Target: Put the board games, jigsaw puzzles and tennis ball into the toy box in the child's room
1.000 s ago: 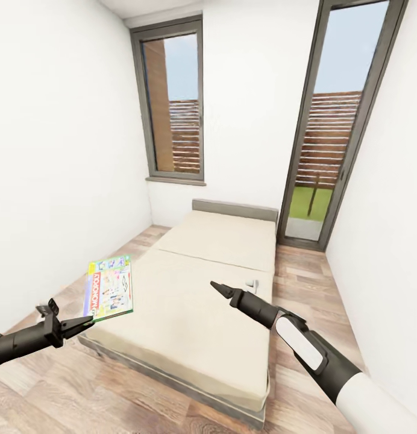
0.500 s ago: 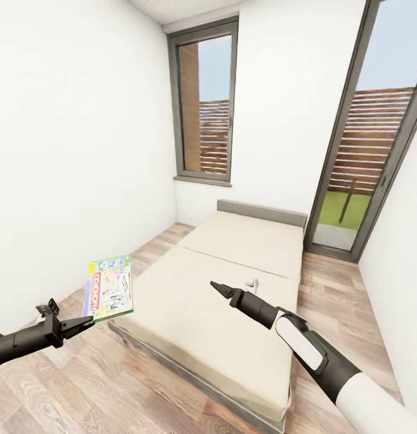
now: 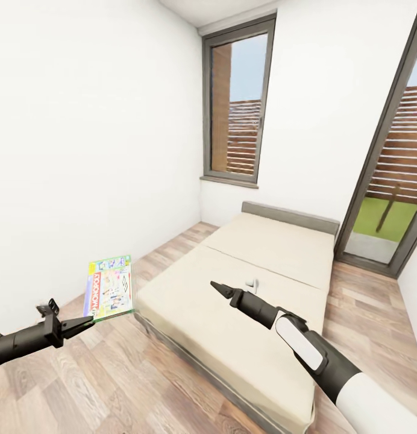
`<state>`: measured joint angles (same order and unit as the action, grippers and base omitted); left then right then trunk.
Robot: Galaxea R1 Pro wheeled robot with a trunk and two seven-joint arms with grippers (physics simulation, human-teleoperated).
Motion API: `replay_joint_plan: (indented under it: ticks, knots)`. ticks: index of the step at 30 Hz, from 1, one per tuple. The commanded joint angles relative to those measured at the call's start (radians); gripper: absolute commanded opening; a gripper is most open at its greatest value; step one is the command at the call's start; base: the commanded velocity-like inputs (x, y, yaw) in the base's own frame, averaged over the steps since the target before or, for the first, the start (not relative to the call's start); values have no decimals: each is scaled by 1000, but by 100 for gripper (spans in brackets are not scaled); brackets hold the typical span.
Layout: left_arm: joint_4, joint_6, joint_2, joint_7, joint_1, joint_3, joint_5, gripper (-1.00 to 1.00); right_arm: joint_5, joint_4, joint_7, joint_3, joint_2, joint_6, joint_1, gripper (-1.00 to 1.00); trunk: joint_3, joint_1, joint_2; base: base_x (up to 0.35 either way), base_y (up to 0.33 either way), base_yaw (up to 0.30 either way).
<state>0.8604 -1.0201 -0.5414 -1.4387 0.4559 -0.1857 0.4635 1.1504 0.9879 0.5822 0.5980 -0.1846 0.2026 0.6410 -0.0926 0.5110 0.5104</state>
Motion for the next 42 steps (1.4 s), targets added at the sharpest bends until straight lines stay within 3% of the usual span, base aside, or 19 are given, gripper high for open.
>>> replay_joint_plan:
  ticks: [1,16,29,42]
  knots:
    - [0,-10,0,-2,1,0,4,-100,11,0,1,2,-1,6,1,100,1,-3,-5,0,0,290]
    - [0,-8,0,0,1,-1,3,-100,9,0,-1,2,0,6,1,100,48,-61,-110,0,0,61]
    - [0,-5,1,0,1,-1,4,-100,9,0,-1,2,0,7,1,100,48,-61,-110,0,0,22]
    - [0,-5,0,0,1,0,3,-100,8,0,-1,5,0,8,1,100,48,-61,-110,95,0,259]
